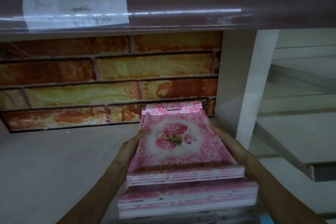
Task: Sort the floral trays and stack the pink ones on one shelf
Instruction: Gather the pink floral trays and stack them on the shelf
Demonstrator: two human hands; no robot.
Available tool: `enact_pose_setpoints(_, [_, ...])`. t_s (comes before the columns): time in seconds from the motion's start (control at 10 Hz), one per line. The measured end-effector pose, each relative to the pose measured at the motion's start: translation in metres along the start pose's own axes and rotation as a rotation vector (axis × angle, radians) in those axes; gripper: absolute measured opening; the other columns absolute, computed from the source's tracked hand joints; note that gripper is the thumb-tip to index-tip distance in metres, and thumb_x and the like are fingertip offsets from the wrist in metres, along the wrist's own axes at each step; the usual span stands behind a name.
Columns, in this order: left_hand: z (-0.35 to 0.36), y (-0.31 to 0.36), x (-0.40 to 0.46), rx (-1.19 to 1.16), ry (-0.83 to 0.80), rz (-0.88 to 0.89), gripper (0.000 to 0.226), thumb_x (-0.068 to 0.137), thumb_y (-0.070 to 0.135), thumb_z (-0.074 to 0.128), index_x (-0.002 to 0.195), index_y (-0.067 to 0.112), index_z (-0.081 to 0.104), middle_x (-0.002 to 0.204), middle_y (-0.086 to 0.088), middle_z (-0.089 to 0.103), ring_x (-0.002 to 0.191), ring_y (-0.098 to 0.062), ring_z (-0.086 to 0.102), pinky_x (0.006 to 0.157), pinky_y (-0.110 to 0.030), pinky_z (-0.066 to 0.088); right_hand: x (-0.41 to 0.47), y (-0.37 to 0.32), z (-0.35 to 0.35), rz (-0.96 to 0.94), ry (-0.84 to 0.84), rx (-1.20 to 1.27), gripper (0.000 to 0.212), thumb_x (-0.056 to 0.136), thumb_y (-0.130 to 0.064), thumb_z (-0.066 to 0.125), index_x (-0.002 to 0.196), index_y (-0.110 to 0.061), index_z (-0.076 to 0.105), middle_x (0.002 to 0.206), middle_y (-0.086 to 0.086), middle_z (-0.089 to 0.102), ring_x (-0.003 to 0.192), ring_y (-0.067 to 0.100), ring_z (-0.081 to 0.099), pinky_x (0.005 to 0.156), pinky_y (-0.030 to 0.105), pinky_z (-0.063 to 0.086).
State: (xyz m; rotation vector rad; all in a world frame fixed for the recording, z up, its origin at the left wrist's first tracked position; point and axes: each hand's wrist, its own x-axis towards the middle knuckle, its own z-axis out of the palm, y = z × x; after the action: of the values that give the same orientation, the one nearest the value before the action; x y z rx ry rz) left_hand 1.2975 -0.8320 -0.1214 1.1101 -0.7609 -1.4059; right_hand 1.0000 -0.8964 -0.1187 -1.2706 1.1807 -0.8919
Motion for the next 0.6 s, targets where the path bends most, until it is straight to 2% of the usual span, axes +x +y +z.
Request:
enact_pose_setpoints(0.1, [-0.003,0.000,-0.006,0.118,0.177,0.079,0.055,0.069,0.042,0.080,0.110,0.008,0.073,0.113,-0.013,0.072,0.101,-0.027,0.070,0.096,-0.040,0.051,-0.029,-0.013,0.009,0.029,-0.183,0.214,0.082,0.068,-0.072,0.067,0.128,-0.017,0.061,0.116,0.011,0.072,0.099,0.029,0.071,0.081,0.036,0.060])
enact_pose_setpoints(0.2, [-0.001,0.000,-0.019,0.122,0.226,0.090,0.047,0.074,0.039,0.078,0.106,0.004,0.074,0.102,-0.015,0.075,0.094,-0.031,0.072,0.084,-0.039,0.057,-0.029,-0.010,0.009,0.079,-0.184,0.366,0.045,0.092,-0.042,0.059,0.127,-0.015,0.061,0.115,0.017,0.072,0.101,0.034,0.071,0.074,0.036,0.061])
enact_pose_setpoints(0.3, [0.005,0.002,-0.041,0.074,0.247,0.133,0.030,0.082,0.026,0.073,0.099,0.002,0.075,0.095,-0.019,0.076,0.090,-0.035,0.073,0.077,-0.042,0.061,-0.024,-0.002,0.009,0.069,-0.179,0.353,0.056,0.083,-0.048,0.070,0.128,-0.017,0.062,0.121,0.018,0.069,0.110,0.039,0.066,0.102,0.052,0.048])
enact_pose_setpoints(0.4, [0.004,0.005,-0.057,0.112,0.291,0.269,0.020,0.085,0.025,0.069,0.092,0.007,0.075,0.090,-0.011,0.077,0.076,-0.017,0.075,0.065,-0.025,0.060,-0.023,-0.004,0.011,0.049,-0.039,0.244,0.075,0.060,-0.062,0.083,0.120,-0.021,0.068,0.114,0.013,0.073,0.103,0.037,0.070,0.102,0.053,0.048])
enact_pose_setpoints(0.5, [0.003,0.011,-0.081,0.119,0.331,0.366,0.024,0.087,0.023,0.068,0.099,0.004,0.074,0.092,-0.011,0.077,0.073,-0.013,0.073,0.054,-0.017,0.054,-0.021,-0.007,0.013,0.010,-0.014,0.223,0.074,0.051,-0.070,0.082,0.110,-0.025,0.074,0.109,0.007,0.075,0.099,0.031,0.072,0.097,0.049,0.051])
enact_pose_setpoints(0.6, [-0.002,0.014,-0.110,0.126,0.375,0.446,0.024,0.087,0.025,0.068,0.102,0.006,0.074,0.096,-0.013,0.077,0.080,-0.020,0.074,0.059,-0.022,0.056,-0.040,-0.021,0.030,-0.037,-0.089,0.198,0.057,0.063,-0.067,0.077,0.101,-0.025,0.078,0.104,0.007,0.077,0.098,0.030,0.073,0.098,0.048,0.050])
